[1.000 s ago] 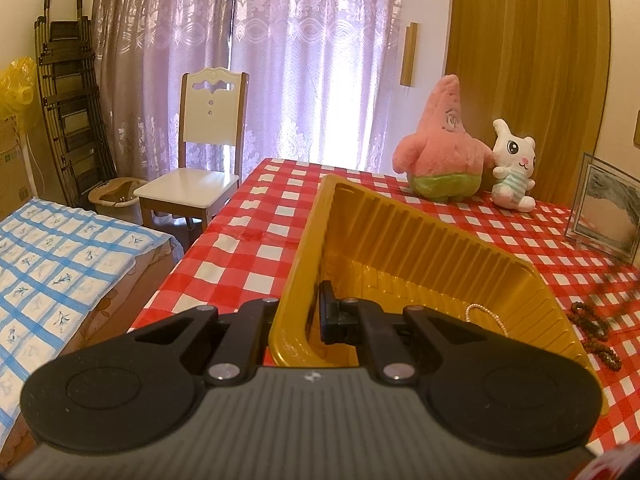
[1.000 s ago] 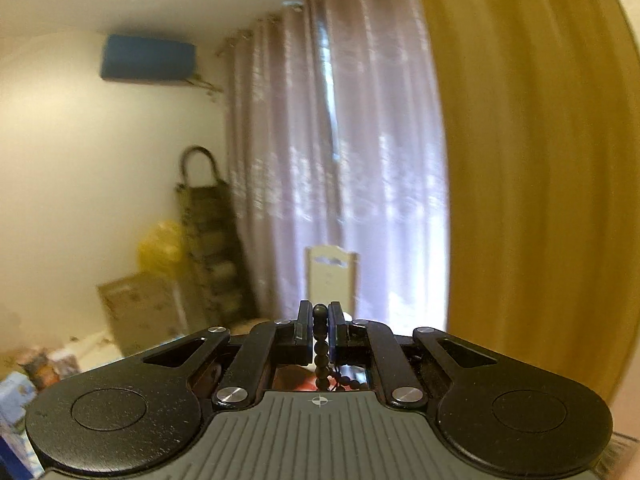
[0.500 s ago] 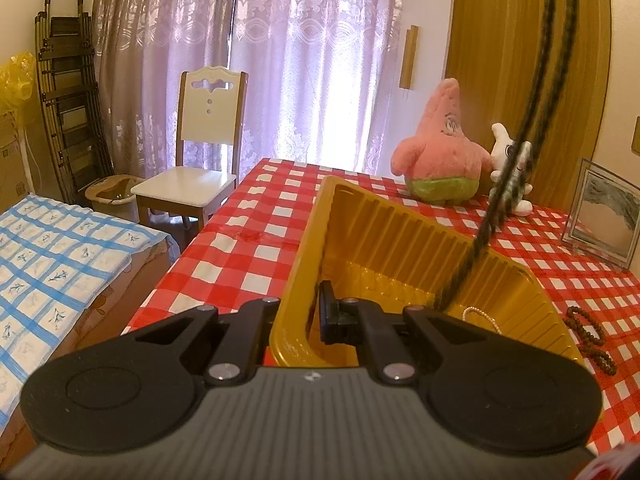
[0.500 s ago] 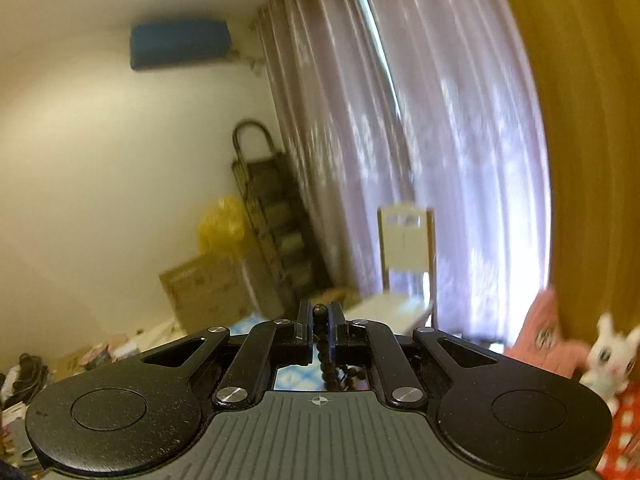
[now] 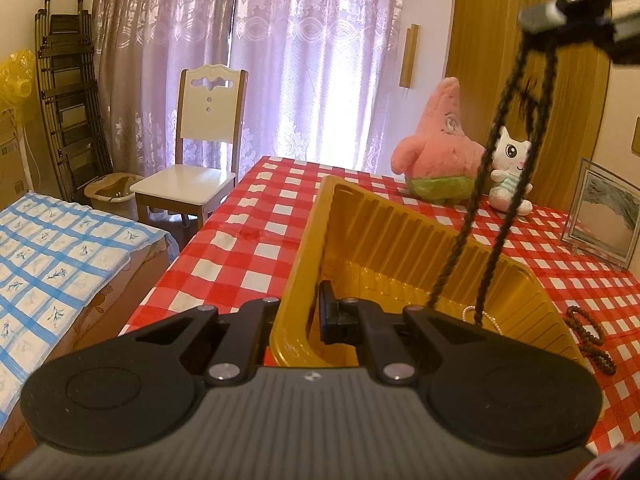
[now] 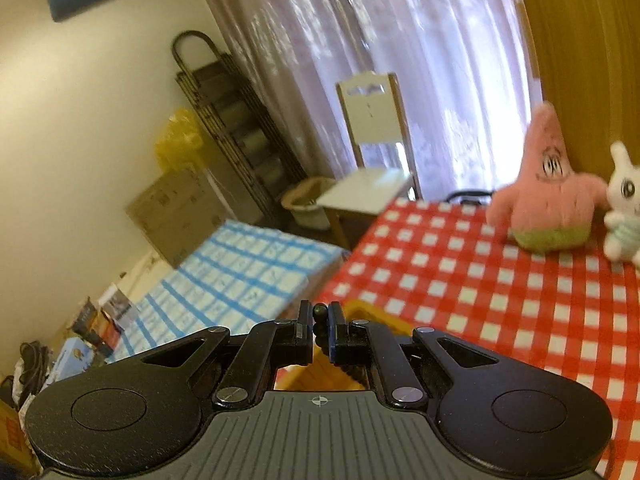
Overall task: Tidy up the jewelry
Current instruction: 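Lower the bead necklace into the tray and open the right gripper, then move the open right gripper to the small brown bead bracelet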
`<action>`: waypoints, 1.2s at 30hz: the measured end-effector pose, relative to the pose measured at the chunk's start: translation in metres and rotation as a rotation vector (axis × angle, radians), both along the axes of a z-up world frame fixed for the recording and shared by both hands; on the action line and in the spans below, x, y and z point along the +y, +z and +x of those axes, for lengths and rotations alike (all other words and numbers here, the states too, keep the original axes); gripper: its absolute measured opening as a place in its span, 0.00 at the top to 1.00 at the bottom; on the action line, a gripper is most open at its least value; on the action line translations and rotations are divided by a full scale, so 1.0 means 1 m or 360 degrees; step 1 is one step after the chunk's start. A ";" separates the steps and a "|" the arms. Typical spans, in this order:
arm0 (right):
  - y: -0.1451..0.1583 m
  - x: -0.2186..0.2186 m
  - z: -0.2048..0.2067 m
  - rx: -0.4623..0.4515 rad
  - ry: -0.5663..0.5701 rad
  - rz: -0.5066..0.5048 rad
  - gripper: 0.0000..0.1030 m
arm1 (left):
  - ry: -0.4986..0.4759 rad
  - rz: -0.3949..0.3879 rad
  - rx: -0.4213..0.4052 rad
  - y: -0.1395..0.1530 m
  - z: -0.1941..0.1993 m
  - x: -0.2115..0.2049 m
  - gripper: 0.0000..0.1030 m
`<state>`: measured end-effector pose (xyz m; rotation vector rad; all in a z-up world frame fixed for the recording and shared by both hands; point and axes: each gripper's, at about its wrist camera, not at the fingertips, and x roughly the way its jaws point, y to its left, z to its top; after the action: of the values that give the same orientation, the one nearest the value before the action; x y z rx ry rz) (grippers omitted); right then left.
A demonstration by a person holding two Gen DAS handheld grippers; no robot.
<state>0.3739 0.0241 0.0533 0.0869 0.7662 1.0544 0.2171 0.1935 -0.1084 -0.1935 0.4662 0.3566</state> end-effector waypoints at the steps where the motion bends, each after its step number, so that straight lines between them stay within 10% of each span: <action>1: -0.005 0.001 -0.001 0.0014 -0.0007 -0.0007 0.93 | 0.0000 0.0001 0.0000 0.000 0.000 0.000 0.93; 26: -0.122 0.015 -0.023 0.0016 -0.0027 -0.0435 0.92 | -0.0002 -0.0003 0.0005 -0.001 0.000 0.001 0.93; 30: -0.127 0.013 -0.032 -0.0049 -0.0048 -0.0492 0.45 | 0.0000 -0.0003 0.0008 -0.002 0.000 0.001 0.93; 36: -0.133 0.002 -0.036 -0.0032 -0.0092 -0.0500 0.40 | 0.0001 -0.0001 0.0012 -0.002 0.001 0.002 0.93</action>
<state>0.3379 0.0260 -0.0801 -0.1689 0.8969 0.8686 0.2178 0.1960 -0.1106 -0.1928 0.4737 0.3581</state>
